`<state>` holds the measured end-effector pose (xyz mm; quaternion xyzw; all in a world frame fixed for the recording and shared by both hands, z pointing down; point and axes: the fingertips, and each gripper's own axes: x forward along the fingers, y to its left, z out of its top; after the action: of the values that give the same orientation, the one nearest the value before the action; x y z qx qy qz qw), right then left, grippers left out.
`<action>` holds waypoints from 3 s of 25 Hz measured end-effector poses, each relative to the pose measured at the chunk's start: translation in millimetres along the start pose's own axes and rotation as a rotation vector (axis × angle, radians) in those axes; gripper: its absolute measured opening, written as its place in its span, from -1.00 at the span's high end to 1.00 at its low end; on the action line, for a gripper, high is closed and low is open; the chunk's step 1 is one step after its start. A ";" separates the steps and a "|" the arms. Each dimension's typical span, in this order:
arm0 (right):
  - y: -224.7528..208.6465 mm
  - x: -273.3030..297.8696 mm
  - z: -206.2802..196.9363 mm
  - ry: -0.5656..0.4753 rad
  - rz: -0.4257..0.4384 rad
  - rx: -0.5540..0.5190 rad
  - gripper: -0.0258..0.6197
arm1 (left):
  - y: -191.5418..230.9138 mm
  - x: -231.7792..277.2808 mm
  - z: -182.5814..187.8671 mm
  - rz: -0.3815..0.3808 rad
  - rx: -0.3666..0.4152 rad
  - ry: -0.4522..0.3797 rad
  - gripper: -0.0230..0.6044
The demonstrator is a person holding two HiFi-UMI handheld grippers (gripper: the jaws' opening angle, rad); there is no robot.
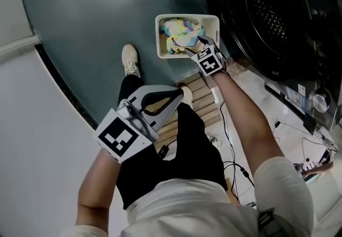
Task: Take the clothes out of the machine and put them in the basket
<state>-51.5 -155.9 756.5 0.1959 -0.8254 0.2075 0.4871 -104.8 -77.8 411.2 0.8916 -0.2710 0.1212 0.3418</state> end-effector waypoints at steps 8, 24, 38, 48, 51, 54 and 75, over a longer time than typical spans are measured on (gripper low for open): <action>33.1 -103.9 23.1 -0.161 -0.004 -0.023 0.31 | -74.5 -10.9 16.2 0.019 0.030 -0.051 0.94; 88.8 -342.5 40.3 -0.378 -0.020 -0.037 0.88 | -194.2 -32.0 55.7 0.092 0.193 -0.062 0.94; 156.4 -494.5 25.3 -0.504 0.087 -0.099 0.91 | -275.9 -42.6 52.9 0.188 0.204 -0.081 0.94; 175.4 -562.4 23.6 -0.613 0.107 -0.068 0.91 | -282.5 -65.8 62.6 0.263 0.186 -0.116 0.94; 177.8 -571.9 26.2 -0.638 0.107 -0.085 0.91 | -288.1 -65.9 67.4 0.264 0.205 -0.124 0.94; 181.4 -577.2 25.3 -0.654 0.105 -0.104 0.91 | -292.8 -64.6 67.0 0.266 0.220 -0.123 0.94; 191.0 -581.8 20.2 -0.686 0.101 -0.096 0.91 | -295.2 -61.6 64.4 0.267 0.217 -0.112 0.94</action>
<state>94.5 63.8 203.5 0.1900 -0.9585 0.1144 0.1793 13.6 86.3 178.4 0.8848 -0.3908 0.1443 0.2087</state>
